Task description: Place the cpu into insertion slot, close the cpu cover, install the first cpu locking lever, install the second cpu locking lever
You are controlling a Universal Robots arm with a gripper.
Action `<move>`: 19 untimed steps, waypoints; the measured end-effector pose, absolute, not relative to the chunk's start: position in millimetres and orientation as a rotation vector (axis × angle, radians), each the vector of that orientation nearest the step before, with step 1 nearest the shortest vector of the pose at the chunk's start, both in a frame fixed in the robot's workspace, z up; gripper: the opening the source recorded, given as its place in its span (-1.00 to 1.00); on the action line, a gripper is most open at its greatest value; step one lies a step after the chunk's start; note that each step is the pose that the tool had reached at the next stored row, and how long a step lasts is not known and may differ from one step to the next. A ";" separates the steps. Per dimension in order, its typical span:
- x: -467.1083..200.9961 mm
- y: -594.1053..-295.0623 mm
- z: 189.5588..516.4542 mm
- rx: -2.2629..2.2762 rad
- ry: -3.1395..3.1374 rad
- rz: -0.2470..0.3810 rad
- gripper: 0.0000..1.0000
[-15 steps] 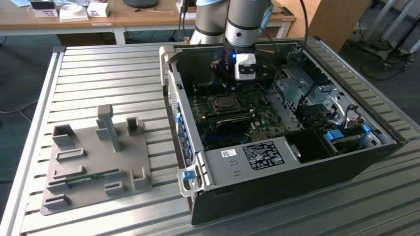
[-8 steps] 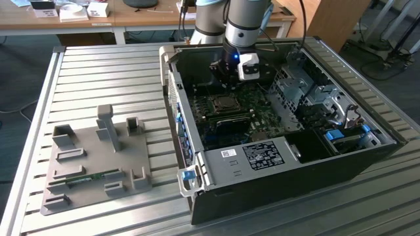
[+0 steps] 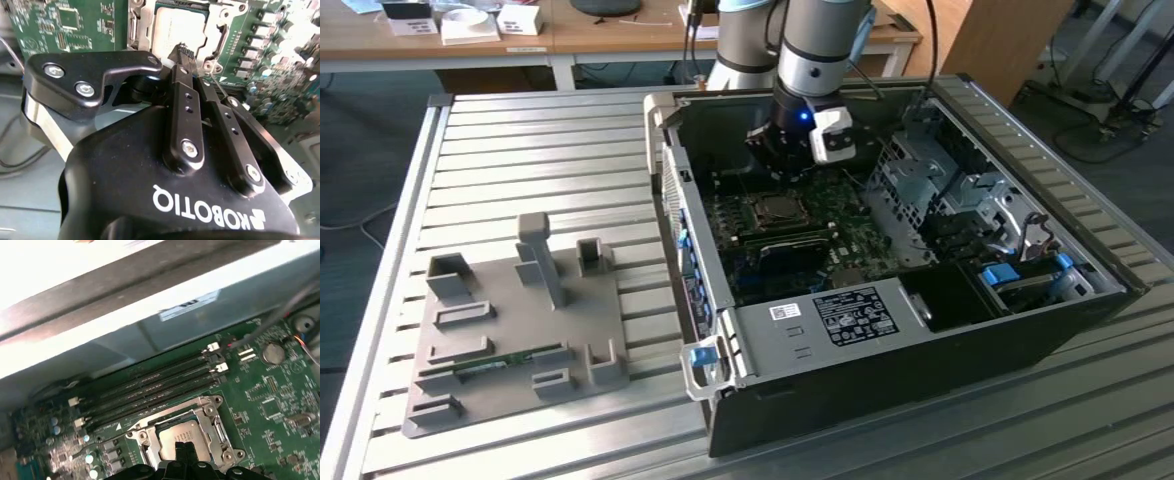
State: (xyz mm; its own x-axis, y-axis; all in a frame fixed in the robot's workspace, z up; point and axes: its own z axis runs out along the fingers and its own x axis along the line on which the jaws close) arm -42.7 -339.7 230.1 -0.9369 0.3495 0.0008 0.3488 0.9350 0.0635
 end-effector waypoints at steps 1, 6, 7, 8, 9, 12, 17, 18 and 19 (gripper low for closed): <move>-42.7 -339.7 230.0 0.528 3.085 0.098 -0.79; -42.7 -339.7 229.6 0.386 3.109 0.097 -0.79; -42.7 -339.8 229.5 0.358 3.113 0.097 -0.79; -42.7 -339.7 229.4 0.329 3.117 0.096 -0.79; -42.7 -339.7 229.3 0.301 3.120 0.096 -0.79; -42.7 -339.7 229.1 0.217 3.129 0.095 -0.79; -42.7 -339.7 228.6 0.074 3.138 0.093 -0.79; -42.7 -339.7 228.5 0.047 3.139 0.092 -0.79; -42.7 -339.7 228.4 0.029 3.140 0.091 -0.79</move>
State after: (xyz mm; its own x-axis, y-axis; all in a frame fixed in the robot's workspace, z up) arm -42.7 -339.7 228.4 -0.9998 0.0183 -0.0001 0.0183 0.9982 0.0577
